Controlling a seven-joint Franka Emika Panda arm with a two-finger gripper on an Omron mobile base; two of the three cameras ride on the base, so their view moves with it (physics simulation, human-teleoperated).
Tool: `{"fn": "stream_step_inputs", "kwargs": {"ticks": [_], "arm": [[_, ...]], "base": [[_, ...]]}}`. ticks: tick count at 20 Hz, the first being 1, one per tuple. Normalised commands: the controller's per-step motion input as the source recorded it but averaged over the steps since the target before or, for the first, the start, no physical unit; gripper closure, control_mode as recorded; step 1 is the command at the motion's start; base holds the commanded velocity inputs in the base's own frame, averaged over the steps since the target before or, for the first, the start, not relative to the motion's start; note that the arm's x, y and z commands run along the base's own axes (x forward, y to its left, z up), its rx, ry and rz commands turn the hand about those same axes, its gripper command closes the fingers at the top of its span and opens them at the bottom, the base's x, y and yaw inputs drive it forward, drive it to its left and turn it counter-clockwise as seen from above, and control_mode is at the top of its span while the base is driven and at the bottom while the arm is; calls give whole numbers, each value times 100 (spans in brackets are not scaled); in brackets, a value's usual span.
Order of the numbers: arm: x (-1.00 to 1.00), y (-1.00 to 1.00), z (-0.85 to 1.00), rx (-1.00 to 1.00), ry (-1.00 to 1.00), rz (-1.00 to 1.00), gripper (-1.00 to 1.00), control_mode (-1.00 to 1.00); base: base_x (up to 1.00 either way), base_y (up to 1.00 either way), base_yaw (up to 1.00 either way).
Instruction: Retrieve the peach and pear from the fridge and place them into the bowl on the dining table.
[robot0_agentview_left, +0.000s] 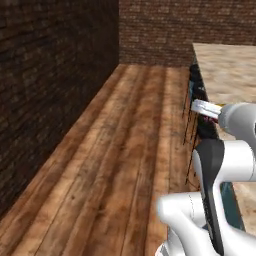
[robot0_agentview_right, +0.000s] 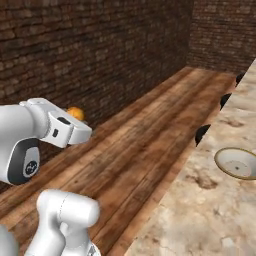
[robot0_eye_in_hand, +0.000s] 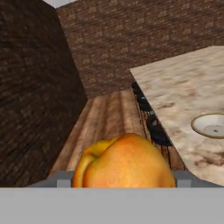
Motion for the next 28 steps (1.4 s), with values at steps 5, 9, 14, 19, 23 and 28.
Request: {"fn": "stream_step_inputs", "kwargs": {"ticks": [5, 9, 14, 19, 23, 28], "arm": [[0, 0, 0, 0, 0, 0, 100, 100], [0, 0, 0, 0, 0, 0, 100, 100], [0, 0, 0, 0, 0, 0, 100, 100], [0, 0, 0, 0, 0, 0, 100, 100], [0, 0, 0, 0, 0, 0, 100, 100], [0, 0, 0, 0, 0, 0, 100, 100]], "base": [[41, -14, -68], [43, -3, -60], [62, 13, -54], [73, 32, -53], [70, 30, -54], [65, 23, -55]]}}
